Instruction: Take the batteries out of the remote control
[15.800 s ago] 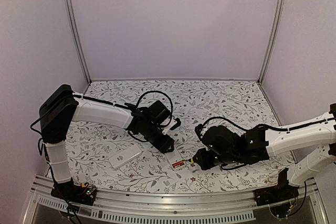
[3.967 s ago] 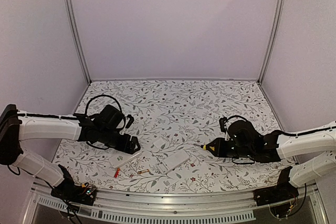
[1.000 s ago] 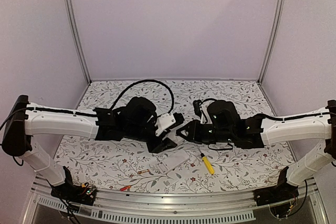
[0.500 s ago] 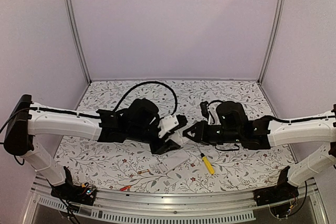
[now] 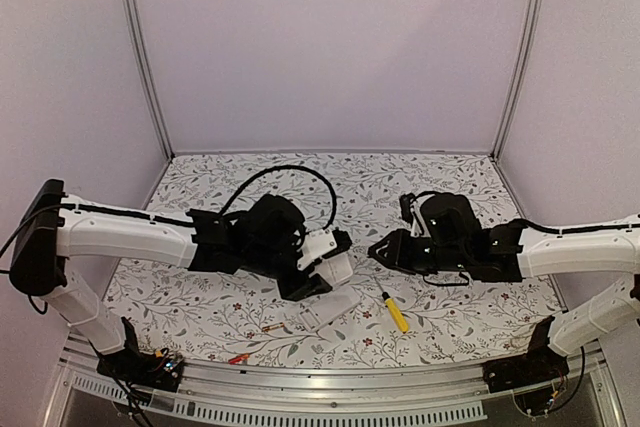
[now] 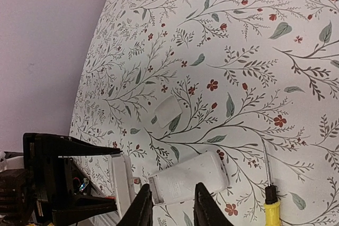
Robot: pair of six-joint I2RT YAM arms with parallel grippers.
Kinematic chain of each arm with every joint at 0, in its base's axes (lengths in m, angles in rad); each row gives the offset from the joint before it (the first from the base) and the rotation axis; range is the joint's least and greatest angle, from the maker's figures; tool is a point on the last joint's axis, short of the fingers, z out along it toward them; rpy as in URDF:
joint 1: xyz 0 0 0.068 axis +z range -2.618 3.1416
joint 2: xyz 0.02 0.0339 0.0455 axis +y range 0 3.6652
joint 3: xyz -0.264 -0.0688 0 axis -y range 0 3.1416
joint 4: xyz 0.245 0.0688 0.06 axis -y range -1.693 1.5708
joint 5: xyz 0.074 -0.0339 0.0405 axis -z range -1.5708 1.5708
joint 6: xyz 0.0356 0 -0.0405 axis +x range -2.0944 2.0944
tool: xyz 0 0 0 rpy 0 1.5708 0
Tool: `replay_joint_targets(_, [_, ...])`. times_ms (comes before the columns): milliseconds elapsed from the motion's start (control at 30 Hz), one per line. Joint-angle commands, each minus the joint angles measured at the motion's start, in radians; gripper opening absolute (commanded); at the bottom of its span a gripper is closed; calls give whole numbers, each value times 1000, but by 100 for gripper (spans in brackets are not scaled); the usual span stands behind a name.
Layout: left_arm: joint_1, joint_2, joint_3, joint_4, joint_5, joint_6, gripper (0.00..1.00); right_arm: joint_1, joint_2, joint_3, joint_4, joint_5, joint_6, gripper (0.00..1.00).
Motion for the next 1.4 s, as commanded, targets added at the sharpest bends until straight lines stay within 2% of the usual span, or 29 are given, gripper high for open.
replay_joint_targets(0, [0, 19, 13, -11, -10, 4, 21, 1, 4, -6, 58, -93, -51, 29])
replay_joint_targets(133, [-1, 25, 18, -14, -13, 2, 20, 10, 37, 5, 110, -151, -77, 40])
replay_joint_targets(367, [-4, 24, 22, -19, -13, 2, 20, 52, 148, 83, 69, -134, -104, 56])
replay_joint_targets(567, [-8, 23, 22, -21, -14, 2, 20, 73, 225, 125, 76, -162, -107, 61])
replay_joint_targets(733, [-8, 19, 19, -25, -25, 3, 20, 75, 258, 145, -11, -90, -84, 54])
replay_joint_targets(867, [-9, 20, 16, -25, -35, 5, 20, 64, 211, 118, -99, 34, -53, 38])
replay_joint_targets(933, [-10, 23, 18, -24, -34, 5, 19, 46, 175, 91, -103, 42, -41, 30])
replay_joint_targets(1100, [-9, 35, 21, -25, -31, 6, 20, 28, 134, 57, -58, 3, -48, 18])
replay_joint_targets(1233, [-9, 50, 24, -31, -41, 5, 19, 28, 132, 37, 29, -77, -58, 16])
replay_joint_targets(1367, [-9, 67, 29, -37, -78, 7, 19, 28, 105, -7, 121, -119, -54, 24])
